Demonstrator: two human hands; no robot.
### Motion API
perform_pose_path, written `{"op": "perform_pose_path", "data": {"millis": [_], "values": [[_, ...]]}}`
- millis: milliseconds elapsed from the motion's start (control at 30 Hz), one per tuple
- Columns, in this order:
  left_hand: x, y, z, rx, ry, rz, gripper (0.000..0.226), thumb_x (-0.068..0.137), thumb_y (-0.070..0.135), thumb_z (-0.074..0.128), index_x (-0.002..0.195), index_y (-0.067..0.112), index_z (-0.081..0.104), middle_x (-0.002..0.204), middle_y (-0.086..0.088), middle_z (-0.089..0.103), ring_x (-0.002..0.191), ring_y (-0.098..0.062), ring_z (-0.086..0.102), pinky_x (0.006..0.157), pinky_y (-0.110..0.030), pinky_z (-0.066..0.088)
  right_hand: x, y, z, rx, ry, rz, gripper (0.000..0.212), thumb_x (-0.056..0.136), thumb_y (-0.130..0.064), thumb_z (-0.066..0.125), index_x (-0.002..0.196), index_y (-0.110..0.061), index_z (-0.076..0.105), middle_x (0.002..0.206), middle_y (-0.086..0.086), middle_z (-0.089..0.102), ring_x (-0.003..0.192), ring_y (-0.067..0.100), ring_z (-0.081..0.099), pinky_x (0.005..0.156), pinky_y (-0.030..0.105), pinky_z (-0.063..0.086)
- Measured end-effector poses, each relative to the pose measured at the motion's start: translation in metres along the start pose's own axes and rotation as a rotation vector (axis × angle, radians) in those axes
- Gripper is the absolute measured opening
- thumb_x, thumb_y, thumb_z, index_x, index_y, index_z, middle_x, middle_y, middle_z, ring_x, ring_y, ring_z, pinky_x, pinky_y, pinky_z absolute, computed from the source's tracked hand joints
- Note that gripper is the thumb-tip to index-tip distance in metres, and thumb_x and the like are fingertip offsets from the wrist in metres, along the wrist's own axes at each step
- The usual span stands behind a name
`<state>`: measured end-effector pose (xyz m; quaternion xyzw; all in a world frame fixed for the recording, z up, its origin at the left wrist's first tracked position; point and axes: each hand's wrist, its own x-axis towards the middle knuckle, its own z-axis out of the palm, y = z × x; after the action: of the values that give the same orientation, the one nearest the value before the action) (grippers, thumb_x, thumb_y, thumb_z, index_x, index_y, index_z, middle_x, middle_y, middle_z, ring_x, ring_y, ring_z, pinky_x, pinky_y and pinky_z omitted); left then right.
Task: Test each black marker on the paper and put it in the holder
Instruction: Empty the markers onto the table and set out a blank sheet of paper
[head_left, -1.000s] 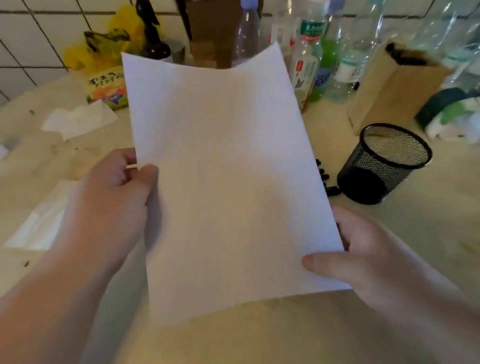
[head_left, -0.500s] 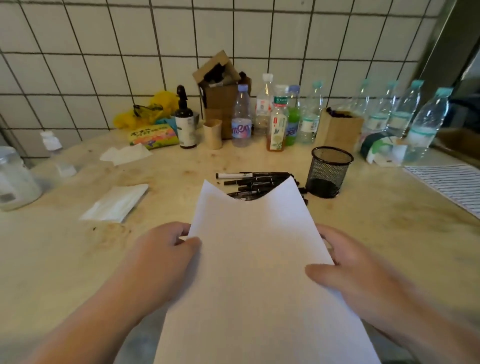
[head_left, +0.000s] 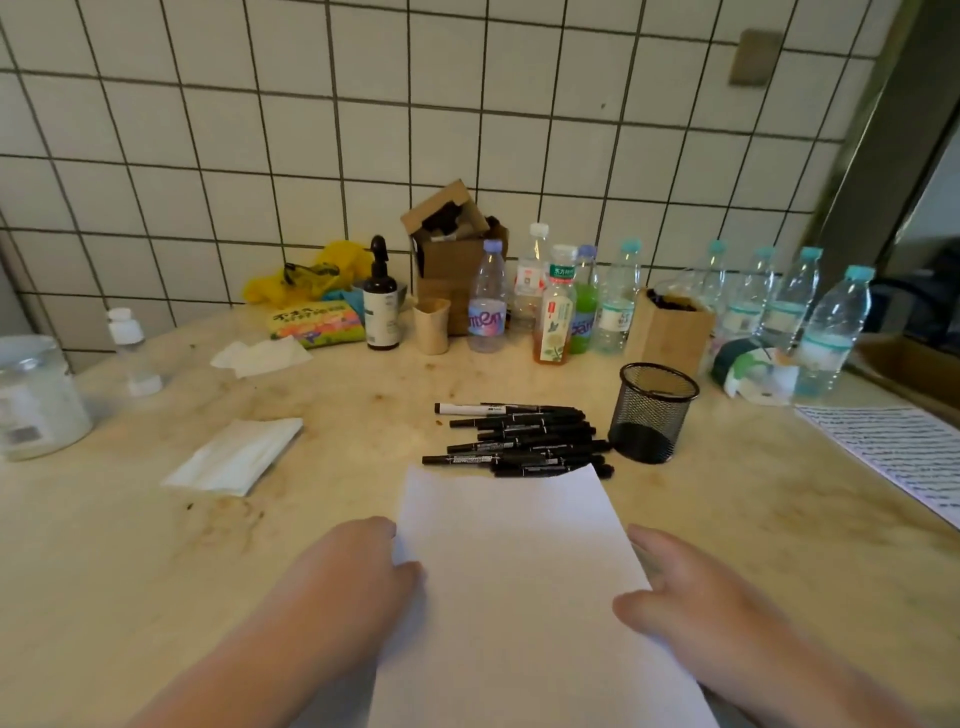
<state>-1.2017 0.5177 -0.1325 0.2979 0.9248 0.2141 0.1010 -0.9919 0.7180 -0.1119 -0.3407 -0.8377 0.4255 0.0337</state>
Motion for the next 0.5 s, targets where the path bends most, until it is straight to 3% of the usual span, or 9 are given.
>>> {"op": "perform_pose_path", "data": {"millis": [133, 267, 367, 500], "values": [[0.014, 0.0, 0.007, 0.081, 0.036, 0.037, 0.037, 0.074, 0.056, 0.046, 0.096, 0.027, 0.055, 0.084, 0.012, 0.061, 0.079, -0.011, 0.058, 0.062, -0.029, 0.041, 0.009, -0.001, -0.004, -0.172, 0.081, 0.079, 0.045, 0.065, -0.039, 0.061, 0.103, -0.059, 0.051, 0.088, -0.015, 0.078, 0.084, 0.006, 0.072, 0.085, 0.028, 0.056], [0.016, 0.013, 0.002, 0.212, 0.002, 0.15, 0.035, 0.072, 0.059, 0.048, 0.09, 0.029, 0.044, 0.088, 0.011, 0.059, 0.085, -0.016, 0.058, 0.066, -0.033, 0.043, 0.017, 0.0, -0.01, -0.272, 0.102, 0.102, 0.083, 0.063, -0.041, 0.062, 0.144, -0.047, 0.041, 0.071, -0.01, 0.069, 0.071, 0.009, 0.064, 0.065, 0.027, 0.049], [0.02, 0.027, -0.01, 0.359, -0.032, 0.229, 0.042, 0.073, 0.059, 0.054, 0.102, 0.03, 0.046, 0.094, 0.008, 0.062, 0.093, -0.019, 0.061, 0.065, -0.033, 0.042, 0.022, -0.003, -0.015, -0.492, 0.098, 0.083, 0.077, 0.066, -0.045, 0.059, 0.14, -0.051, 0.037, 0.084, -0.012, 0.069, 0.08, 0.003, 0.063, 0.063, 0.02, 0.044], [0.035, 0.044, -0.024, 0.505, -0.132, 0.279, 0.049, 0.076, 0.055, 0.059, 0.117, 0.028, 0.062, 0.109, 0.006, 0.068, 0.101, -0.017, 0.064, 0.08, -0.03, 0.052, 0.032, -0.001, -0.018, -0.662, 0.11, 0.067, 0.062, 0.077, -0.031, 0.053, 0.136, -0.044, 0.038, 0.098, -0.012, 0.068, 0.093, 0.015, 0.064, 0.077, 0.028, 0.053]]}}
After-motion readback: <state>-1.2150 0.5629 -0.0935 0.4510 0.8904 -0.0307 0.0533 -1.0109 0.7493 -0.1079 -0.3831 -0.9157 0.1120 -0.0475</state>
